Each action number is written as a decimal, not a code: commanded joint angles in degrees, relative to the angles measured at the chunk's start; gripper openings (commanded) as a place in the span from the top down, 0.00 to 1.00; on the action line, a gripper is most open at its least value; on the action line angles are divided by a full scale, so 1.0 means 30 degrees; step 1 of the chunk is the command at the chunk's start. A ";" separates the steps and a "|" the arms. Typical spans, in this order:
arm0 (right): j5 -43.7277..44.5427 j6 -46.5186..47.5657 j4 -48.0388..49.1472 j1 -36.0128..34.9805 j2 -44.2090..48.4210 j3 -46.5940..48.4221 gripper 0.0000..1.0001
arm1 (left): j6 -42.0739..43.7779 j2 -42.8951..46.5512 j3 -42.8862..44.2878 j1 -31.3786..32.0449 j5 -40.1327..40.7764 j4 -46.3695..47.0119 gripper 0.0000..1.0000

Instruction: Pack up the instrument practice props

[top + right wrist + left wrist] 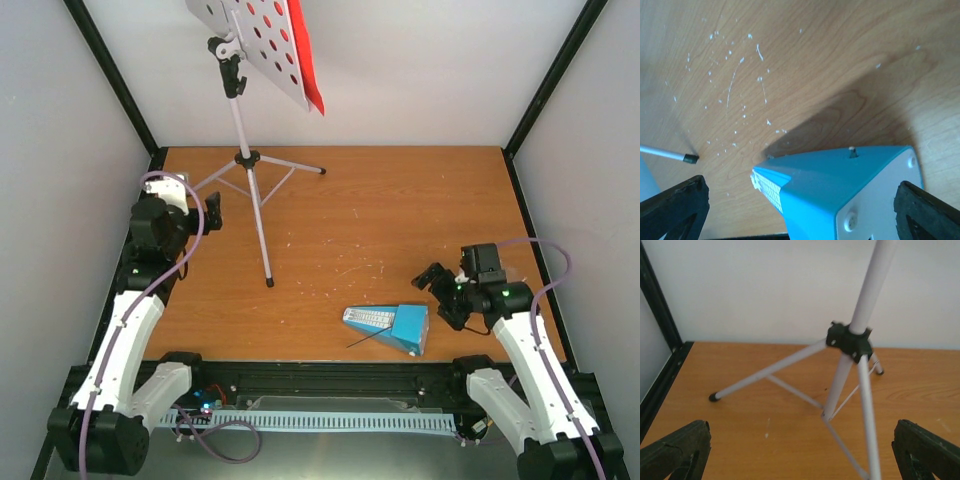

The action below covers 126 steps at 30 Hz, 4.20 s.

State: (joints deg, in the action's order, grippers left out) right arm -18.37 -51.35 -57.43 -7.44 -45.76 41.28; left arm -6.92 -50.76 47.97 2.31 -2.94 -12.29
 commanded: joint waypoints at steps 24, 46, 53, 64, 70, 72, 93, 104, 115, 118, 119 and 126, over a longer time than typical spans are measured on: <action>0.2487 -0.4845 0.5807 -1.2562 -0.1810 -0.0573 0.04 | 0.0543 0.0812 -0.1218 -0.0122 0.1129 0.1910 0.00; 0.8429 1.4080 0.1000 -1.7145 -1.4739 1.1330 0.14 | -0.0030 0.0929 -0.1307 -0.0095 0.0894 0.1820 0.01; 0.6314 1.5481 0.1653 -1.7390 -1.8001 1.2391 0.02 | -0.0236 0.2008 -0.1648 -0.0095 0.1850 0.2010 0.00; 0.7572 1.7210 0.1385 -1.7419 -2.1042 1.2307 0.07 | -0.0130 0.2650 -0.1591 -0.0097 0.1191 0.2231 0.01; 0.7873 1.7737 0.1570 -1.7384 -2.2647 1.2635 0.14 | -0.0025 0.2993 -0.1518 -0.0095 0.1231 0.2316 0.00; 0.7893 1.8026 0.1651 -1.7339 -2.3134 1.2728 0.19 | 0.0102 0.3101 -0.1544 -0.0113 0.1357 0.2389 0.01; 1.3711 1.3595 0.6777 -1.7119 -1.5662 1.0121 0.55 | 0.0240 0.3012 -0.1830 -0.0095 0.2257 0.2450 0.01; 1.8632 1.0751 1.7893 -1.7496 -0.9397 0.1270 0.53 | 0.0322 0.1906 -0.1925 -0.0095 0.2598 0.2522 0.00; 2.1009 1.1758 2.2714 -1.7744 -1.1344 0.1915 0.55 | 0.0351 0.1699 -0.2091 -0.0095 0.2277 0.2692 0.00; 2.1320 1.1615 2.2773 -1.7792 -1.1669 0.2233 0.55 | 0.0314 0.1685 -0.2102 -0.0095 0.2047 0.2715 0.01; 2.1368 1.1546 2.2852 -1.7778 -1.1748 0.2237 0.55 | 0.0314 0.1650 -0.2102 -0.0095 0.2036 0.2720 0.01; 2.3297 1.0461 2.3680 -1.8314 -1.2177 0.1855 0.55 | 0.0284 0.1519 -0.2111 -0.0095 0.1899 0.2725 0.00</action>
State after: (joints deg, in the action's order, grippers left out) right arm 45.01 -17.87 7.18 -60.53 -82.74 45.63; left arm -6.85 -46.02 41.60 2.31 3.40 -5.74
